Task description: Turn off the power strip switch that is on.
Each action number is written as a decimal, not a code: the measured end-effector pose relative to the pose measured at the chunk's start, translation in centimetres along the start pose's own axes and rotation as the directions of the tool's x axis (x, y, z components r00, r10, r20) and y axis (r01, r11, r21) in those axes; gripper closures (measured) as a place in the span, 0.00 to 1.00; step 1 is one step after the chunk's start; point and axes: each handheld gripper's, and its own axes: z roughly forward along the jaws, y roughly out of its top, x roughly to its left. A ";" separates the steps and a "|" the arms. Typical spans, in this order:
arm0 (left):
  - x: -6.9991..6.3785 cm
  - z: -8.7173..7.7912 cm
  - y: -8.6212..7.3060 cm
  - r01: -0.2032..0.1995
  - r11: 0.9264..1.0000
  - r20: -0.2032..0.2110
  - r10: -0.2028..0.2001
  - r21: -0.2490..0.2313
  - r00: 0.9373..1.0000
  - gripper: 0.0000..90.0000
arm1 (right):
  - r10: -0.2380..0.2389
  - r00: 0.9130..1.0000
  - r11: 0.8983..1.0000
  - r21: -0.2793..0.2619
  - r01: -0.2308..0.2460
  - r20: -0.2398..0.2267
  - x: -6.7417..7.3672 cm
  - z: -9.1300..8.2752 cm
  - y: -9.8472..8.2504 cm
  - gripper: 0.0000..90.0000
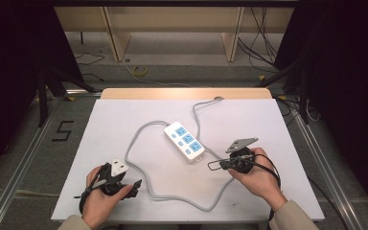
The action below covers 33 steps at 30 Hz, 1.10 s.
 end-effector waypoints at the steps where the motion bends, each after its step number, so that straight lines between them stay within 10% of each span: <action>1: 0.0 0.0 0.0 0.000 1.000 0.000 0.000 0.000 1.000 0.18 | 0.002 1.000 1.000 0.002 -0.002 -0.001 0.0 0.0 0.0 1.00; 33: 0.0 0.0 0.0 -0.002 1.000 -0.003 0.002 0.002 1.000 0.18 | -0.007 0.999 0.997 0.072 0.009 -0.036 -0.4 0.8 1.9 1.00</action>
